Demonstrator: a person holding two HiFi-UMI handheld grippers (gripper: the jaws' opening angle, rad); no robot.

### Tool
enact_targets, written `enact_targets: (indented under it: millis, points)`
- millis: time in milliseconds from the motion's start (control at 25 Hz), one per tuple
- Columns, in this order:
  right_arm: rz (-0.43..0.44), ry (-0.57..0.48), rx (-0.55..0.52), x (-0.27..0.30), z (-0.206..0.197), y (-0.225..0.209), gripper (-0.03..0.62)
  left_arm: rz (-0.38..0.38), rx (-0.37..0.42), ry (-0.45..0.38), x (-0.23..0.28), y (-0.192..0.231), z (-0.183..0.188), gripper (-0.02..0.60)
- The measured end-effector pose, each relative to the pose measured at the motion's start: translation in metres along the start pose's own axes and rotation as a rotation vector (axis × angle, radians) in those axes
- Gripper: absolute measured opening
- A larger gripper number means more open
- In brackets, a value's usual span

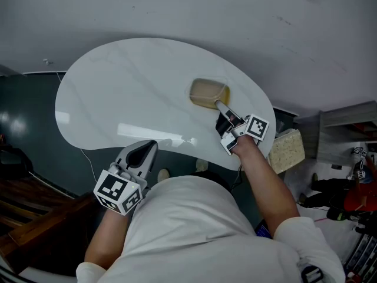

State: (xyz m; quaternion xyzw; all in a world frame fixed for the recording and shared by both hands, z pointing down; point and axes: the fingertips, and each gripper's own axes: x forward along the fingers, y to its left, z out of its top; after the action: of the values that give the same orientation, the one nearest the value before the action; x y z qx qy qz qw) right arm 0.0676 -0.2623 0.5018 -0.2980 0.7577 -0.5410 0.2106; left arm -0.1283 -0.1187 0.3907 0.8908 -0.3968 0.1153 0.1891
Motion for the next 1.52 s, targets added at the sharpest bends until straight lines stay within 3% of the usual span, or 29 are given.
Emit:
enact_targets:
  millis: [520, 960, 1520]
  points:
    - [0.08, 0.068, -0.012, 0.006, -0.009, 0.034, 0.005, -0.039, -0.03, 0.005, 0.024, 0.013, 0.002, 0.018]
    - [0.089, 0.074, -0.038, -0.027, -0.096, 0.099, 0.005, -0.131, -0.017, -0.007, -0.03, 0.024, -0.022, 0.018]
    - [0.072, -0.03, -0.075, -0.088, -0.176, 0.158, 0.005, -0.273, 0.004, 0.02, -0.058, 0.021, -0.042, 0.018]
